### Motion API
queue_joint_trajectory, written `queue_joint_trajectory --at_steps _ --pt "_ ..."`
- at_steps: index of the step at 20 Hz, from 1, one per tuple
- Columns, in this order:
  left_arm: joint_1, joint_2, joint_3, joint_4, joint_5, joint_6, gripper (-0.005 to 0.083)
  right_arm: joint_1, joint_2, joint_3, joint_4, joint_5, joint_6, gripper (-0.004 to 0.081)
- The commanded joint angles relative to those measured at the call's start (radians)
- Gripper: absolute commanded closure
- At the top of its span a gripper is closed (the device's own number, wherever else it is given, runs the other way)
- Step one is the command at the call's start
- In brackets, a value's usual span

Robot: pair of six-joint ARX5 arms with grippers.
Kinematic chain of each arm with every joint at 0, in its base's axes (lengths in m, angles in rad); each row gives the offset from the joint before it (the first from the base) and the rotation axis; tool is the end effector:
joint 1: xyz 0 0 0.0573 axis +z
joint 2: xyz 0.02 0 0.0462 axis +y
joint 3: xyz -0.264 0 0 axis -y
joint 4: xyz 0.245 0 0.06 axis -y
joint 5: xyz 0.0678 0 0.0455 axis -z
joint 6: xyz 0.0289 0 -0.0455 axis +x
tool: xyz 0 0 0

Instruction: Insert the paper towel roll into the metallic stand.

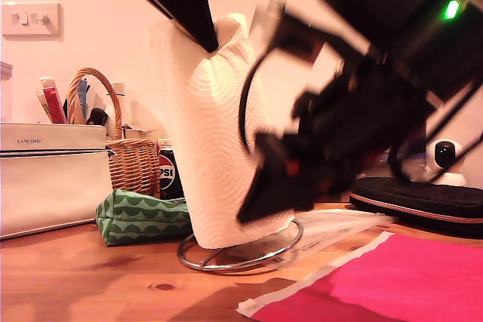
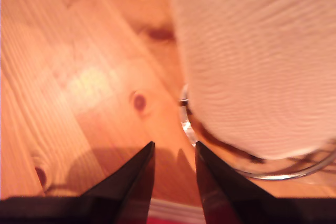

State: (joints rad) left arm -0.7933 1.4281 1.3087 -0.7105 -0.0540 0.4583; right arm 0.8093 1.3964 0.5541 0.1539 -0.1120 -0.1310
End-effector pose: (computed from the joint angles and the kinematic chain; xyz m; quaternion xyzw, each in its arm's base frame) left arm 0.2102 -0.2114 0.3239 0.3552 0.2828 -0.4055 0.7934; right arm 0.1747 0.1880 0.1593 -0.1702 0.2891 0.4383 0.8339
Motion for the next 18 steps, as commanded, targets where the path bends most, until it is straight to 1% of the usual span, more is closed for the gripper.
queue_joint_trajectory --at_steps 1,4,5,6,7,9,10,12,15,18 --pt "0.001 -0.008 -0.02 0.009 0.001 0.014 0.0797 0.002 -0.048 0.009 -0.06 0.021 0.004 0.0552" --pt "0.001 -0.008 -0.02 0.01 0.012 0.03 0.0797 0.002 -0.155 0.009 -0.201 0.022 0.005 0.0557" --pt "0.001 -0.008 -0.02 0.012 0.027 0.034 0.0797 0.002 -0.195 0.009 -0.245 0.022 0.005 0.0586" --pt "0.001 -0.008 -0.02 0.016 0.036 0.04 0.0797 0.002 -0.243 0.009 -0.282 0.022 0.005 0.0654" --pt "0.001 -0.008 -0.02 0.02 0.046 0.04 0.0797 0.002 -0.289 0.009 -0.312 0.022 0.005 0.0774" --pt "0.001 -0.008 -0.02 0.031 0.075 0.04 0.0797 0.002 -0.383 0.009 -0.331 0.029 0.02 0.0783" --pt "0.001 -0.008 -0.02 0.031 0.082 0.04 0.0797 0.002 -0.425 0.009 -0.332 0.041 0.039 0.0783" --pt "0.002 -0.007 -0.02 0.034 0.127 0.04 0.0797 0.002 -0.5 0.009 -0.34 0.069 0.057 0.0783" --pt "0.01 -0.001 -0.02 0.044 0.193 0.04 0.0797 0.002 -0.587 0.009 -0.401 0.116 0.057 0.0783" --pt "0.006 0.024 -0.02 0.046 0.206 0.049 0.0797 0.002 -0.64 0.009 -0.47 0.136 0.056 0.0783"
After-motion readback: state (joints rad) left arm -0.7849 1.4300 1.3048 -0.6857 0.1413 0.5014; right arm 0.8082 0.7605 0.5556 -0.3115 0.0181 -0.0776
